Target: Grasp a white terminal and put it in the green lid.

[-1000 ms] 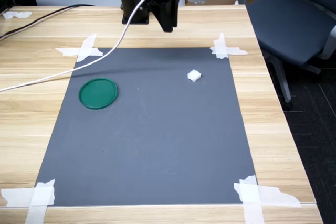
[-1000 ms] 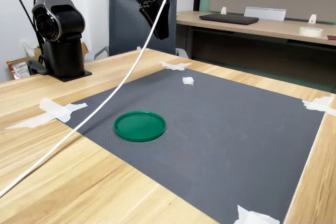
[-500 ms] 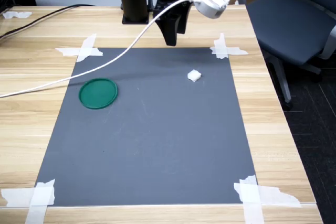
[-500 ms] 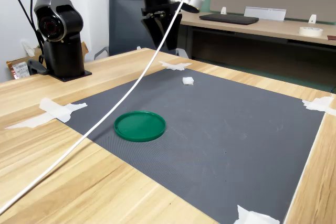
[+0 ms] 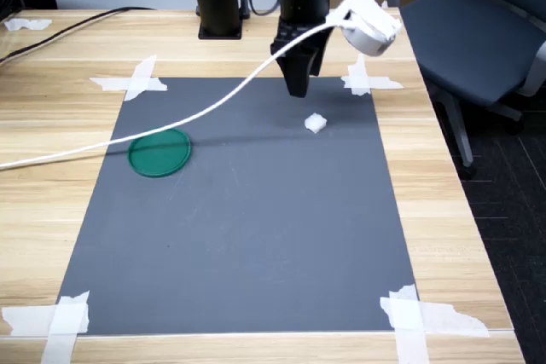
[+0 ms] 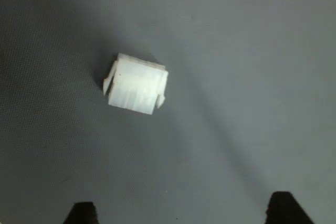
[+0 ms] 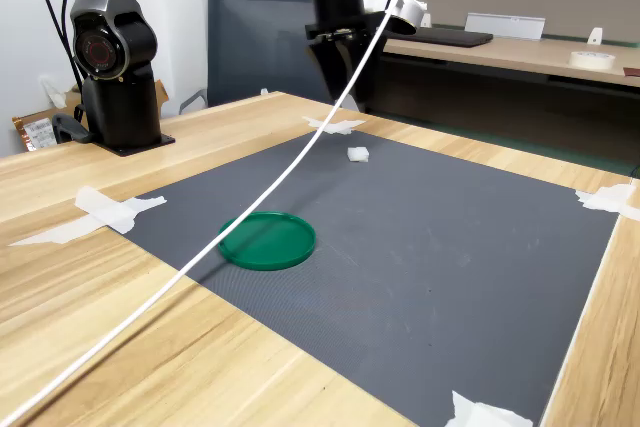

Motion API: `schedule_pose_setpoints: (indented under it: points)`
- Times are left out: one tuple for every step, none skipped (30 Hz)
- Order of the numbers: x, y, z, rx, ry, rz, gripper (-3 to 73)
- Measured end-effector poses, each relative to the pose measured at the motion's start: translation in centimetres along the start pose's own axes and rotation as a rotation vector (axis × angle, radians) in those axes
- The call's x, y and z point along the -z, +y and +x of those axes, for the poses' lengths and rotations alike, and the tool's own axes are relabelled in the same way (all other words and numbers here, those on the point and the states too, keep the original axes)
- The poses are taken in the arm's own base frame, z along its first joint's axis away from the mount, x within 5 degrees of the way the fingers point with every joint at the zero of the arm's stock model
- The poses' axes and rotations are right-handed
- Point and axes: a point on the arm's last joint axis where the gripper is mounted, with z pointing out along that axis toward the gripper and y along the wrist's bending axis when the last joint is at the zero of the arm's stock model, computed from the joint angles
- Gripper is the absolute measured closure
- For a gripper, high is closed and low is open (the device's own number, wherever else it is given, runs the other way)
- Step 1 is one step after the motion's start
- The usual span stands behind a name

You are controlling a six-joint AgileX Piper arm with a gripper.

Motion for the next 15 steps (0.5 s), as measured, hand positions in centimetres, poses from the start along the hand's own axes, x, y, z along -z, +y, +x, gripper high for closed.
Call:
schedule_pose_setpoints:
  points:
    - [-0.3,-0.1,-0.2,0.004,0.011,-0.007,7.5]
    - [-0.6,-0.2,-0.4,0.006,0.023,-0.015,7.5]
    - [-1.0,-0.2,-0.5,0.009,0.034,-0.022,7.5]
    - [-1.4,-0.2,-0.5,0.013,0.043,-0.029,7.5]
    - [-1.7,-0.2,-0.5,0.019,0.054,-0.036,7.5]
    - [-2.0,-0.1,-0.6,0.027,0.062,-0.042,7.5]
    - [-2.2,-0.1,-0.6,0.034,0.065,-0.045,7.5]
    - [-2.4,-0.1,-0.6,0.042,0.069,-0.049,7.5]
    - [-2.5,-0.1,-0.6,0.054,0.07,-0.05,7.5]
    - [-2.6,-0.1,-0.7,0.066,0.068,-0.049,7.5]
    - [-2.6,-0.1,-0.7,0.082,0.065,-0.049,7.5]
    - [-2.7,-0.2,-0.8,0.097,0.061,-0.047,7.5]
    - [-2.8,-0.2,-0.8,0.111,0.059,-0.047,7.5]
    - [-2.9,-0.2,-0.8,0.122,0.061,-0.049,7.5]
    - [-3.1,-0.2,-0.9,0.133,0.063,-0.051,7.5]
